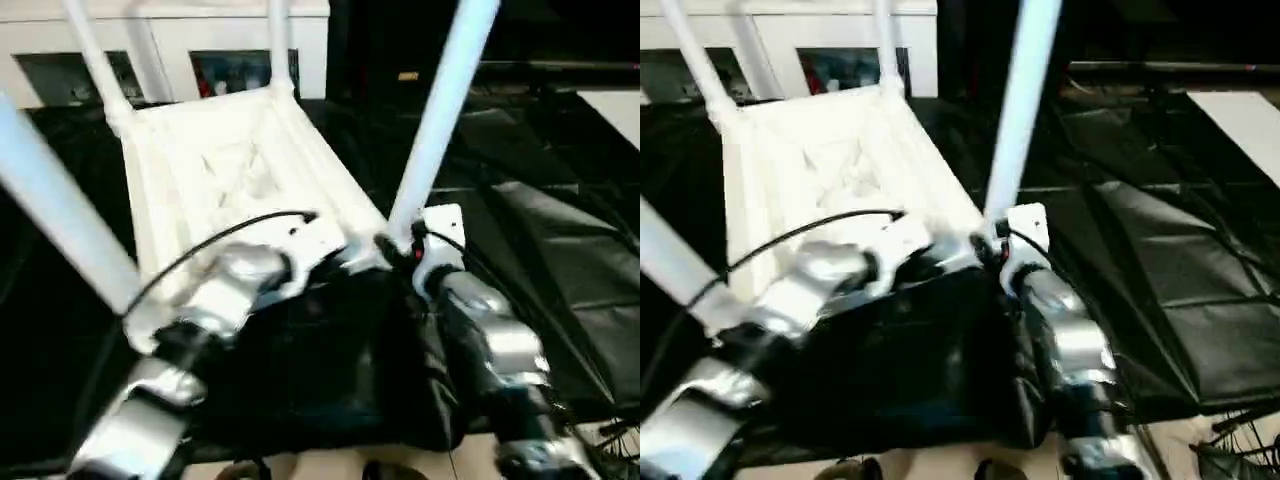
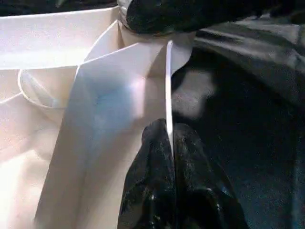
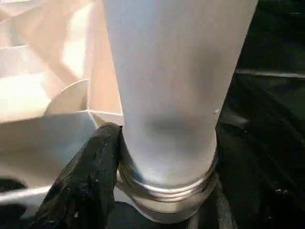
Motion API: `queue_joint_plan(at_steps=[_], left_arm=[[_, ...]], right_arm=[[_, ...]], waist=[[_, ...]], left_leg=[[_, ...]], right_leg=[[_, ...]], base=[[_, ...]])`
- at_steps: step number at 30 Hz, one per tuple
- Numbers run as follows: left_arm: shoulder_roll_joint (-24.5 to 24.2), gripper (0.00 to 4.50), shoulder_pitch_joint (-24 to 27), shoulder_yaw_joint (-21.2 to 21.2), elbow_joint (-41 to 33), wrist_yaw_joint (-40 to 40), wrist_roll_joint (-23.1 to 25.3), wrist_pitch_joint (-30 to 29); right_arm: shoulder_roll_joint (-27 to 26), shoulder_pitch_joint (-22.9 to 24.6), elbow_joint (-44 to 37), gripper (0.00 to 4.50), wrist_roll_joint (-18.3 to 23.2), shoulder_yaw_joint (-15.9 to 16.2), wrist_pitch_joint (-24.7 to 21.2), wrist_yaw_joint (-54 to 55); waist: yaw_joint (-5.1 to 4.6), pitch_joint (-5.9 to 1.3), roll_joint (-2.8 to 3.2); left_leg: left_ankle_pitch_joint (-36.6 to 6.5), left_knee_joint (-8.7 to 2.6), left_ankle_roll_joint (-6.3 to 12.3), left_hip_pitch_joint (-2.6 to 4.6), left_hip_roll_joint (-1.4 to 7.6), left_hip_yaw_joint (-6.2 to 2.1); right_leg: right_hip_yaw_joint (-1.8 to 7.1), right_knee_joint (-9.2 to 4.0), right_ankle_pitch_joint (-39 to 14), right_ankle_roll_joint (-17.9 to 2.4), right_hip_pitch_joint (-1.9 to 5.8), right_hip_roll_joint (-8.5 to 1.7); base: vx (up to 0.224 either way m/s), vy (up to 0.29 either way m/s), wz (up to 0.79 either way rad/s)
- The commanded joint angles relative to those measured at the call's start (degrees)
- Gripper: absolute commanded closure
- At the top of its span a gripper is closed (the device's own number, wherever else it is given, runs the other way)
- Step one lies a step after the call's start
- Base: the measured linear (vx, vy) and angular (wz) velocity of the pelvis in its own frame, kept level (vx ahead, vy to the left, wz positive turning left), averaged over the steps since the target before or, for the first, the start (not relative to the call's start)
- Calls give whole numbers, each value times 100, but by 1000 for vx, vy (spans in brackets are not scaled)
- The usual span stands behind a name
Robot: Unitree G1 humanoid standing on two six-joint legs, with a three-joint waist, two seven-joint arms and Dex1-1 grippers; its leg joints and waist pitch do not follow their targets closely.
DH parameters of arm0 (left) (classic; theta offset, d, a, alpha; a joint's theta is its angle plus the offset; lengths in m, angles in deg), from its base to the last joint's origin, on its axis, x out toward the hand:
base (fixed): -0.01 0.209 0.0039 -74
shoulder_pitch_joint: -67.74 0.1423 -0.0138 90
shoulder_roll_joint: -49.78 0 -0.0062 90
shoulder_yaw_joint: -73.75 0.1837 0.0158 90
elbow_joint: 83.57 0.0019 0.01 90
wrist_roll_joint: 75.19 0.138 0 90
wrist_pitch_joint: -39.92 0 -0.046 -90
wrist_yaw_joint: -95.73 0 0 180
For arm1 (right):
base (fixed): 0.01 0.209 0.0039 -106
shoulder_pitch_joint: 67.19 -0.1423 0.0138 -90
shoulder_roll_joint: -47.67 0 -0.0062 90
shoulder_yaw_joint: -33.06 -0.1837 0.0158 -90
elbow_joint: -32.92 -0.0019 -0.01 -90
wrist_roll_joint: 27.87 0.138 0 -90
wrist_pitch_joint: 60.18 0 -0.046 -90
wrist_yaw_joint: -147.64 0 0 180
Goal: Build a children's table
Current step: Rotate leg to tighten
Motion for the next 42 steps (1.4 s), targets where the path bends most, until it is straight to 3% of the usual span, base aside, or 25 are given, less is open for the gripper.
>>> queue_joint_plan(at_steps=[1,4,7,11,12,15,17,19,21,22,25,27,29,32,37,42], left_arm=[[231,450,112,315,477,-217,186,-46],[193,450,105,344,491,-152,236,48],[92,450,135,397,440,-81,289,91],[-160,450,236,390,304,128,276,137],[-206,450,258,373,275,168,272,151],[-352,450,329,315,219,272,264,188],[-465,450,392,272,160,343,258,218],[-653,450,497,231,1,514,201,235],[-700,450,523,223,-39,560,182,232],[-849,450,600,245,-153,794,115,354],[-1101,450,767,303,-444,1363,-64,608],[-1181,450,813,304,-525,1501,-107,608],[-1392,450,918,359,-695,1936,-221,1023],[-1682,450,1096,346,-1123,2461,-473,995],[-1836,450,1166,329,-1369,2621,-601,940],[-1805,450,1169,337,-1390,2639,-608,946]], right_arm=[[-219,-2,373,184,-99,459,-115,-42],[-209,-35,339,184,-32,464,-74,-249],[-199,-33,269,114,50,418,-28,-389],[-17,-53,40,89,13,416,70,-541],[69,-55,-23,70,-24,447,39,-610],[411,-85,-213,67,-38,438,-206,-893],[755,-87,-384,30,18,465,-438,-1300],[1430,21,-695,30,105,649,-493,-2234],[1599,57,-774,30,125,695,-471,-2481],[2055,212,-962,30,148,851,-148,-3191],[2531,438,-1196,30,330,940,191,-3960],[2628,479,-1239,30,369,944,237,-4091],[2767,514,-1290,30,371,966,299,-4258],[2852,504,-1331,30,470,971,322,-4396],[2783,399,-1219,30,476,946,538,-4491],[2769,404,-1178,30,445,1080,659,-4688]], waist=[[-22,-236,12],[-11,-247,0],[-13,-245,-2],[-17,-249,6],[-15,-251,8],[-19,-259,-8],[-14,-272,-1],[-2,-289,7],[14,-300,-7],[0,-322,4],[5,-341,-22],[-1,-354,-6],[0,-342,-26],[19,-333,-2],[10,-312,4],[2,-325,-6]], left_leg=[[-2193,-464,-185,152,291,-195],[-2067,-471,-89,104,297,-198],[-1996,-475,-34,81,299,-196],[-1960,-483,-19,72,310,-201],[-1937,-483,-30,84,314,-195],[-1821,-474,10,59,310,-184],[-1721,-462,61,54,315,-175],[-1512,-438,143,37,320,-168],[-1392,-414,219,35,326,-158],[-1201,-390,319,-12,316,-158],[-993,-346,480,-20,320,-147],[-764,-319,627,2,325,-118],[-806,-317,651,11,334,-111],[-853,-337,588,50,369,-112],[-1046,-352,421,66,369,-108],[-828,-319,512,56,350,-95]], right_leg=[[243,-539,-2522,-726,21,-357],[248,-522,-2373,-699,63,-371],[247,-523,-2409,-711,74,-383],[243,-522,-2437,-713,74,-384],[242,-518,-2353,-732,70,-373],[240,-482,-2095,-824,103,-361],[247,-470,-1964,-868,115,-367],[242,-432,-1626,-957,157,-364],[236,-410,-1364,-1014,184,-357],[222,-367,-1053,-1158,221,-369],[224,-329,-632,-1313,240,-370],[224,-284,-196,-1540,230,-349],[222,-288,-287,-1600,222,-348],[227,-271,-430,-1615,206,-345],[235,-284,-711,-1580,186,-349],[239,-255,-412,-1620,203,-348]], base=[[0,0,0],[0,0,0],[0,0,0],[0,0,0],[0,0,0],[0,0,0],[0,0,0],[0,0,0],[0,0,0],[0,0,0],[0,0,0],[0,0,0],[0,0,0],[0,0,0],[0,0,0],[0,0,0]])
